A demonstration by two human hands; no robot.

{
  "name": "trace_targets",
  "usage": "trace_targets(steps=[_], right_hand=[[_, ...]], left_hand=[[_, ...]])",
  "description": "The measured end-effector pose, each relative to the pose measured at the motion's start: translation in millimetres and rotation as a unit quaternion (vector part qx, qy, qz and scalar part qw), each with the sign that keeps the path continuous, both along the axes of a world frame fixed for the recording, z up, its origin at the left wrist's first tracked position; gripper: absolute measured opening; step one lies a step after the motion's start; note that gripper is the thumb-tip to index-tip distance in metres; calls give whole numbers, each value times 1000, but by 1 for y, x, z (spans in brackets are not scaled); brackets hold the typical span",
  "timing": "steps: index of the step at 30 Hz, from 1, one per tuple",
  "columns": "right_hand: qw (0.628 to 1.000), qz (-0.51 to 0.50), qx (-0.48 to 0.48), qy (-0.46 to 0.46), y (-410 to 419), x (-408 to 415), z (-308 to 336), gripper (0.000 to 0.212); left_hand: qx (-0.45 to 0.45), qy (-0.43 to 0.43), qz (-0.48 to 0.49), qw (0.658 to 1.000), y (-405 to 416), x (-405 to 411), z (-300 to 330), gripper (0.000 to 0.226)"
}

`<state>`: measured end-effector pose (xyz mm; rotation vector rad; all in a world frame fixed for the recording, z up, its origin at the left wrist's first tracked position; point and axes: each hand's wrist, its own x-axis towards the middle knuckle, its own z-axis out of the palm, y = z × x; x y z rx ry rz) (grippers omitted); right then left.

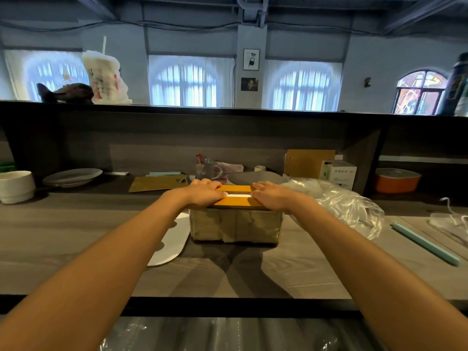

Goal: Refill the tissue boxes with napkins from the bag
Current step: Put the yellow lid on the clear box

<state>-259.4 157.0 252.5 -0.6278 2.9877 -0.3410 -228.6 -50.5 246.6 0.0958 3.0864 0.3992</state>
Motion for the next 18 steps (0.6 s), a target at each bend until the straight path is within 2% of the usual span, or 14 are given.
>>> trace_targets(steps=[6, 9, 13, 14, 16, 18], right_hand=[[998, 20, 35, 52, 5, -3, -9, 55], [998, 37, 29, 49, 5, -5, -11, 55], [998, 11, 22, 51, 2, -10, -16, 57], [999, -3, -9, 51, 2, -12, -18, 56], [986, -69, -148, 35, 4, -12, -22, 54], [949, -130, -286, 16, 8, -12, -28, 57]], left_hand=[[-6, 14, -7, 1000, 1, -1, -10, 63], [-18, 9, -16, 1000, -1, -3, -10, 65], [-19, 5, -21, 1000, 0, -4, -10, 67], [-10, 8, -17, 1000, 1, -3, -10, 67], [52, 34, 4, 998, 1, 0, -11, 66], [190, 90, 55, 976, 2, 4, -15, 59]])
